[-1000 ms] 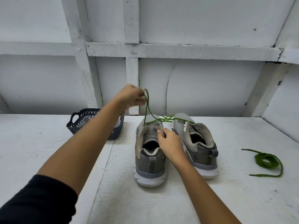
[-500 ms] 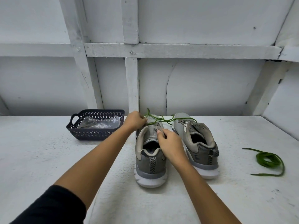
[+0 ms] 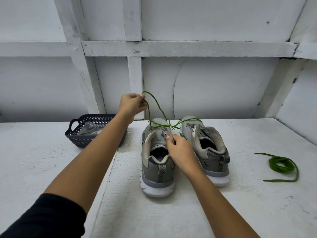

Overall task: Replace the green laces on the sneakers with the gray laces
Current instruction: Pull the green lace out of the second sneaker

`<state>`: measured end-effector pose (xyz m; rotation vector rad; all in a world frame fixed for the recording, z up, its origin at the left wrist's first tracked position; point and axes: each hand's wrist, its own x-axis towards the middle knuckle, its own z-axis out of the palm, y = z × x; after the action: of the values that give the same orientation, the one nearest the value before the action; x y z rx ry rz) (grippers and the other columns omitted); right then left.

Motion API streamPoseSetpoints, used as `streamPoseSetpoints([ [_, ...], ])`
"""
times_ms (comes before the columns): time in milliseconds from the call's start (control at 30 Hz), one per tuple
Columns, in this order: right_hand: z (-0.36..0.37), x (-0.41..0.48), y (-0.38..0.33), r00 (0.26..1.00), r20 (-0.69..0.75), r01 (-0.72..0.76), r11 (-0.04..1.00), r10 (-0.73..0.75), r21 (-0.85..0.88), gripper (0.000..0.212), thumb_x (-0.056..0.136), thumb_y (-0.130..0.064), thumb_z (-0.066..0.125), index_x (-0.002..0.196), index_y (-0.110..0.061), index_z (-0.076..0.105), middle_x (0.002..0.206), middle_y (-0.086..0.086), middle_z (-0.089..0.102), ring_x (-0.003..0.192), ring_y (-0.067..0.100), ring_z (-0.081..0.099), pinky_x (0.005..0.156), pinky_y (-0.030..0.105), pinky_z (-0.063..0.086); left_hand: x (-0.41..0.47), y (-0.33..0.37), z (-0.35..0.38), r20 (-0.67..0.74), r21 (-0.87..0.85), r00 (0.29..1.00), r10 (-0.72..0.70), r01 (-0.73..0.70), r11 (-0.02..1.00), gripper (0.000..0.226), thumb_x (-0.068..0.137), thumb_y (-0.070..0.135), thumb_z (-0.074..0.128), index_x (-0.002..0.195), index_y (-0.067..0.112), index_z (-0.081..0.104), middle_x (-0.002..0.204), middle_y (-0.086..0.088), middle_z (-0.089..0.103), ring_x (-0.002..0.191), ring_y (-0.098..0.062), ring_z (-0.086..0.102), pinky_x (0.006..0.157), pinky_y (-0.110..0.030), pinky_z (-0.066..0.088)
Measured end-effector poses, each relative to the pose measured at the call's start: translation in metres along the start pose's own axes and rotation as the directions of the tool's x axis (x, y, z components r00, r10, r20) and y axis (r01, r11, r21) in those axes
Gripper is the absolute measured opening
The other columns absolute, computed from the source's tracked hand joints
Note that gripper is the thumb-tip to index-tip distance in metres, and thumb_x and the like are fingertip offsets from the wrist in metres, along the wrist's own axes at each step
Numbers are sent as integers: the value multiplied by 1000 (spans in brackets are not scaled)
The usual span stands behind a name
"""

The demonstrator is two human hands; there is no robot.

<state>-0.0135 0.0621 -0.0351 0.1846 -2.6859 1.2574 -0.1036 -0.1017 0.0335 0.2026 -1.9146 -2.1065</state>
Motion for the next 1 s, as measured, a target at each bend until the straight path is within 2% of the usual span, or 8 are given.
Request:
streamPoseSetpoints([
  [167,4,0,-2,999,-17,34,999,-34,-34,33,100,-26,38,102,-2,62,99,18,64,96,31,56,65,28,28,2,-26,-4,0,221,1000,-12,11,975,32,97,26,50,72,8,57,73,-10,55,62,-18,54,62,-27,56],
  [267,4,0,-2,999,-19,27,999,-28,-33,33,99,-26,39,102,-3,62,101,18,65,97,32,56,68,30,32,-2,-46,-12,28,635,998,-57,26,772,55,89,56,50,76,4,62,76,-13,63,72,-26,63,78,-39,55],
  [400,7,3,-4,1000,-1,18,997,-18,-80,34,99,-26,38,104,-2,62,105,20,64,100,35,55,76,33,38,-17,-62,-8,137,838,985,-106,-58,543,42,89,37,62,76,-2,67,63,-13,58,67,-26,59,70,-31,50],
  [533,6,4,-6,1000,9,20,992,-19,-129,35,100,-24,37,105,1,60,108,21,63,104,37,54,79,35,38,-16,-56,-4,192,906,979,-63,-152,396,24,88,20,62,90,-2,71,92,-18,69,89,-30,63,69,-28,43],
  [667,6,6,-9,1000,13,6,978,-3,-207,36,101,-23,34,113,2,57,113,21,62,108,35,55,81,34,39,-14,-52,-7,251,926,964,-89,-213,311,19,85,8,54,85,-3,69,88,-18,67,76,-27,56,65,-27,42],
  [767,7,8,-11,1000,9,-17,964,20,-264,36,102,-21,31,117,3,53,117,21,61,109,35,55,81,33,40,-6,-44,-9,228,928,974,10,-220,301,17,81,1,44,78,-1,61,87,-19,62,78,-31,56,65,-32,44],
  [900,8,9,-10,1000,4,-26,956,29,-291,35,102,-21,29,116,2,52,115,20,61,107,34,57,74,30,39,13,-10,-16,32,882,953,300,-168,441,25,92,4,39,109,-5,54,116,-21,53,99,-35,56,88,-41,47],
  [1000,9,9,-10,1000,6,-19,955,22,-295,35,102,-21,29,116,2,52,114,21,61,106,34,58,75,30,38,17,23,-27,-92,851,877,471,-177,495,27,98,10,37,117,-4,51,122,-19,49,103,-30,52,82,-32,39],
])
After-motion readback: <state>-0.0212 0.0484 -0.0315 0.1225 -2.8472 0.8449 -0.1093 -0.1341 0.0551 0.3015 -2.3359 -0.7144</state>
